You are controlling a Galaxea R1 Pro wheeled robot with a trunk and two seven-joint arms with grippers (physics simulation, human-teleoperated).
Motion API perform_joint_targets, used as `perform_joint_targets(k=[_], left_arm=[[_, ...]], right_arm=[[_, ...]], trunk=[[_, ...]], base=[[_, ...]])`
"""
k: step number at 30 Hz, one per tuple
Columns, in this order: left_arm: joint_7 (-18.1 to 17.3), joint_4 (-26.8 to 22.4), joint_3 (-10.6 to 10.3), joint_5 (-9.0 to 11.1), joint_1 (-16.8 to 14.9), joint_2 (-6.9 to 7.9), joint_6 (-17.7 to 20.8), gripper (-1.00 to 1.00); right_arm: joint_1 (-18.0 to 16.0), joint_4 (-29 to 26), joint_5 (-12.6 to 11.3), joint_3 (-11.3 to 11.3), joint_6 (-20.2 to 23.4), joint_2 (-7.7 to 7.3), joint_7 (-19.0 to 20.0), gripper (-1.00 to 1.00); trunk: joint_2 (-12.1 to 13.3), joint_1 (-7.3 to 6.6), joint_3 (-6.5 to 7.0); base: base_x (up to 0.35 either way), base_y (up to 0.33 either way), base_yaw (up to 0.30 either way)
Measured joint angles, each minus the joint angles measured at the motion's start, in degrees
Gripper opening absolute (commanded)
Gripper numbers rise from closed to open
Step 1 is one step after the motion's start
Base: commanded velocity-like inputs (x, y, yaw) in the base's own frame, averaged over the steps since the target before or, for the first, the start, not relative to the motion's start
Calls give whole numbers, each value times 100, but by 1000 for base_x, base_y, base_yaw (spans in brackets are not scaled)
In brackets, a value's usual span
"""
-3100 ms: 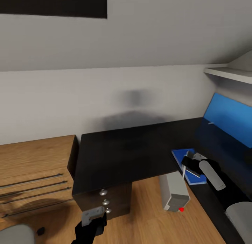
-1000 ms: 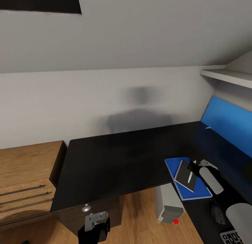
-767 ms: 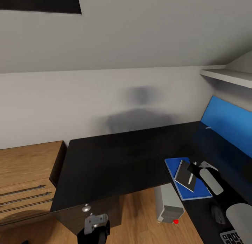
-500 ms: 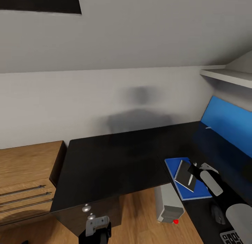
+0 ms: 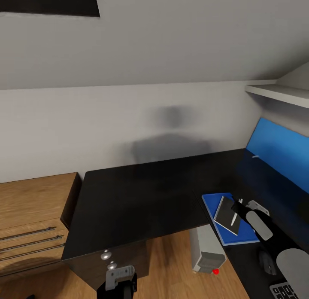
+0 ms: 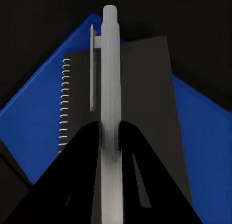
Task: In the bedroom, organize the workspace by keeping the computer under the desk, ensuring the monitor is on the desk, placing the keyboard on the desk next to the monitor, placing the mouse on the desk next to the keyboard, moving the folder from the swivel chair onto the desk next to the mouse, stacking the notebook on top of the folder with the pen on top of the notebook, and positioning the swivel chair next to the desk.
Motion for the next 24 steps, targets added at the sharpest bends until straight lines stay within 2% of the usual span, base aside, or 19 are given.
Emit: perform_joint_targets(k=[18,24], left_arm=[[-7,34,-5,0,0,0,0,100],[-8,35,-6,0,0,0,0,100]], right_arm=[[-1,104,-5,13,-102,9,295,-100],[-1,53,-6,12,-102,78,297,-100]], trunk=[[0,0,0],[0,0,0]], base=[[0,0,0],[0,0,0]])
